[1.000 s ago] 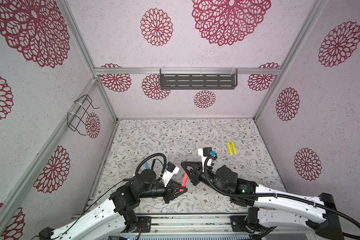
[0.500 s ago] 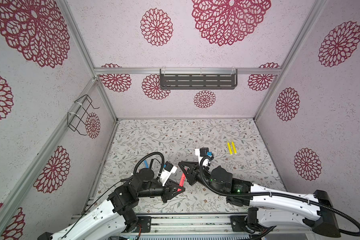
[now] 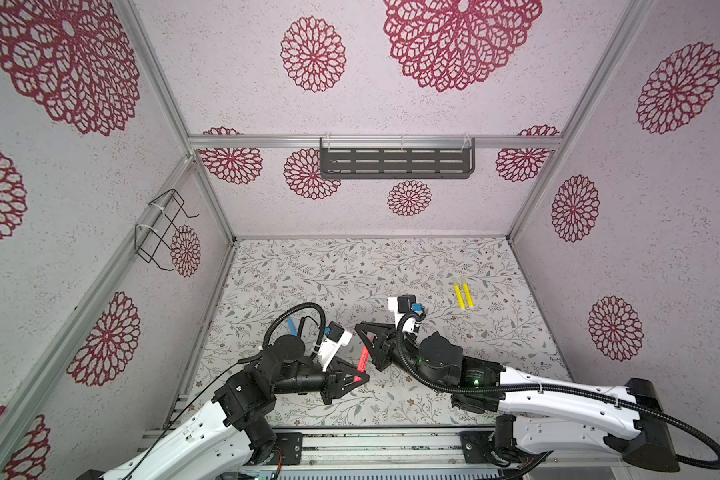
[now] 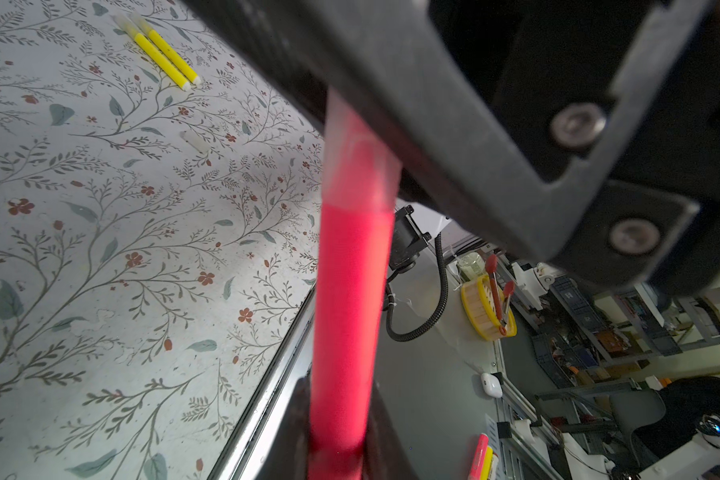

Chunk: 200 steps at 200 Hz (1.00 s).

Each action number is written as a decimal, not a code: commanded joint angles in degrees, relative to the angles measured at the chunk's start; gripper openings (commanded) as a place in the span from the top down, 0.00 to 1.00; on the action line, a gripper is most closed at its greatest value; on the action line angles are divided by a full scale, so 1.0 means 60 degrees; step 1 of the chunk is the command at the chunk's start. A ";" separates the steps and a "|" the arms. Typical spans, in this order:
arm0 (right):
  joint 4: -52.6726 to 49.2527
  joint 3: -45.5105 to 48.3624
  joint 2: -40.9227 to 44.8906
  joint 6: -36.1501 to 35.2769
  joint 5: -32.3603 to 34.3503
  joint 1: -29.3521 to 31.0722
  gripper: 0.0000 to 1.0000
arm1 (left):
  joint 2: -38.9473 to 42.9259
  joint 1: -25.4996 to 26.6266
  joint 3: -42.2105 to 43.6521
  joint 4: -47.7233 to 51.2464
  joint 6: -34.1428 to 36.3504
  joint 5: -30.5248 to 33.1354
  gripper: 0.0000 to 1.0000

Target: Insert the pens into the pen caps

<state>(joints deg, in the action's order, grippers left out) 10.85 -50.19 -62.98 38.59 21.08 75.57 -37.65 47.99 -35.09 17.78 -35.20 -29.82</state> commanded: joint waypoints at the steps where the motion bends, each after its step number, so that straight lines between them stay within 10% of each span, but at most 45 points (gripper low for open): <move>1: -0.4243 0.0128 0.0247 -0.0814 -0.2090 0.1202 0.78 | -0.0044 -0.0971 -0.0789 -0.3398 -0.0835 0.2524 1.00; 37: -0.4563 -0.0725 0.1124 -0.1534 -0.1950 0.1028 0.37 | -0.0187 -0.0448 -0.0129 -0.3266 -0.0802 0.3034 1.00; 200: -0.3829 -0.1689 0.1948 -0.2339 -0.1687 -0.0418 0.45 | -0.0709 0.1381 -0.0200 -0.3154 -0.0116 0.4801 1.00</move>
<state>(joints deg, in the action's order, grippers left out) -14.85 -57.80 -50.48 26.50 13.10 76.18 -41.63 53.95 -34.65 -0.86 -37.76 -4.54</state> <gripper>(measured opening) 0.564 0.169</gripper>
